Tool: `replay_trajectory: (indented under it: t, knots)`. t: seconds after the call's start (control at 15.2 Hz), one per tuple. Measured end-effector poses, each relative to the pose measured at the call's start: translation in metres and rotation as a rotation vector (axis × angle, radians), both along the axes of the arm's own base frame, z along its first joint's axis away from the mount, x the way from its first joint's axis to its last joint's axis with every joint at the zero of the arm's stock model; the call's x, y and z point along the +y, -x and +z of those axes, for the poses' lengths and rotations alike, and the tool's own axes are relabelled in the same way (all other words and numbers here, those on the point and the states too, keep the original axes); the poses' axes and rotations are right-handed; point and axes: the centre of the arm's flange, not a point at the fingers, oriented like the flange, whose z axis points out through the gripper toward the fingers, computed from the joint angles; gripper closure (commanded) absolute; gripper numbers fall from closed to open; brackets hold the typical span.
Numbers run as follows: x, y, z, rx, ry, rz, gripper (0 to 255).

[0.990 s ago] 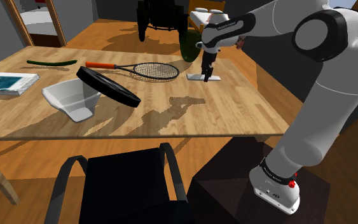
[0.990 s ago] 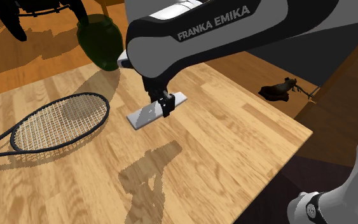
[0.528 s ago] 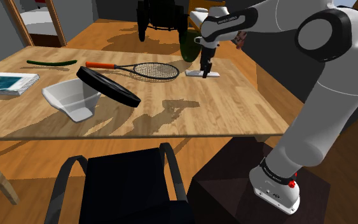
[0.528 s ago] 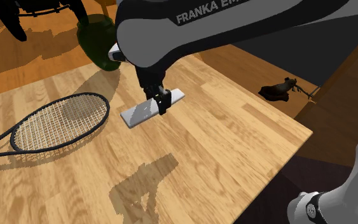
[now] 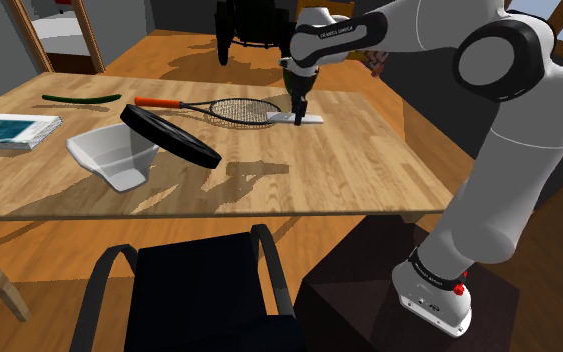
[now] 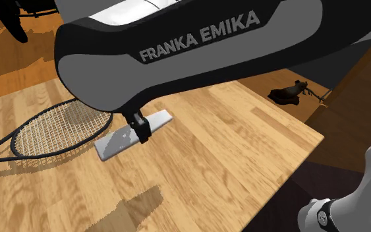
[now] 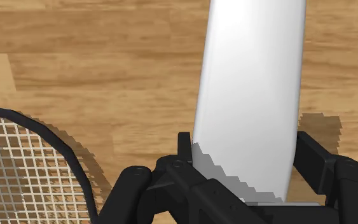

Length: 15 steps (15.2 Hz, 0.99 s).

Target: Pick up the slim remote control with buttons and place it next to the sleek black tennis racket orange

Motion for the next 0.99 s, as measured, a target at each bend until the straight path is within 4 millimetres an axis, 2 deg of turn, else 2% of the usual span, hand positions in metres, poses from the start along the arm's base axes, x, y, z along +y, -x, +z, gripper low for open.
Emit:
replay_trajectory:
  t: [0.66,0.99]
  knots:
    - [0.123,-0.045,-0.001,0.0,0.0,0.0,255]
    - [0.184,-0.077,0.0,0.0,0.0,0.0,255]
